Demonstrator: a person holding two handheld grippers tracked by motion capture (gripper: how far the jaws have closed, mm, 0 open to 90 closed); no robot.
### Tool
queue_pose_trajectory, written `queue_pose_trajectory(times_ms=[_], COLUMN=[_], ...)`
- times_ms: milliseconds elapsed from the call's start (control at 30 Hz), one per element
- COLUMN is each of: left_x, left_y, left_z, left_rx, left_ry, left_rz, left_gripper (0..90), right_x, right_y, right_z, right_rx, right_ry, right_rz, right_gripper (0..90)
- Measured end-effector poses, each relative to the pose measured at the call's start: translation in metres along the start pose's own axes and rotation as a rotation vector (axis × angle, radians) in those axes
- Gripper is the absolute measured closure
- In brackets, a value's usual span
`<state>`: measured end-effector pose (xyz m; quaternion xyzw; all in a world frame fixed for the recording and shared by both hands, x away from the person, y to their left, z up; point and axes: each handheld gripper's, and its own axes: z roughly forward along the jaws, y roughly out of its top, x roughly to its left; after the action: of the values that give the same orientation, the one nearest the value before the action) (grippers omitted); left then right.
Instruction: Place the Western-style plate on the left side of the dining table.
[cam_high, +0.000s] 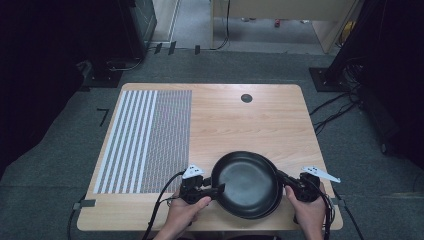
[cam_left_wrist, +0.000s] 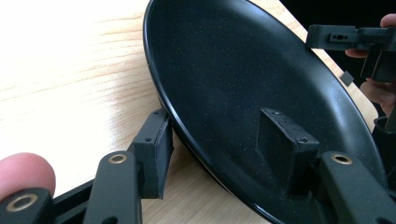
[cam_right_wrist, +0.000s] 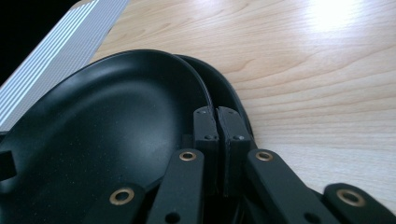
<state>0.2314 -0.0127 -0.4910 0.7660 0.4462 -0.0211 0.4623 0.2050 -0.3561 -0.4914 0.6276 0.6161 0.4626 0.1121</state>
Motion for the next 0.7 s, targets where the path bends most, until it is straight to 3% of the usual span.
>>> queue_pose_trajectory(times_ms=[267, 700], left_x=[0.003, 0.009], left_y=[0.002, 0.004], left_z=[-0.003, -0.009], left_rx=[-0.006, -0.034], left_ry=[-0.007, 0.007], left_rz=[-0.017, -0.045], left_gripper=[47.6, 56.8], right_x=[-0.003, -0.013], right_y=[-0.001, -0.004], right_z=[0.004, 0.009], right_rx=[0.019, 0.068], right_ry=[0.029, 0.116], right_rz=[0.043, 0.182], right_gripper=[85.4, 83.5])
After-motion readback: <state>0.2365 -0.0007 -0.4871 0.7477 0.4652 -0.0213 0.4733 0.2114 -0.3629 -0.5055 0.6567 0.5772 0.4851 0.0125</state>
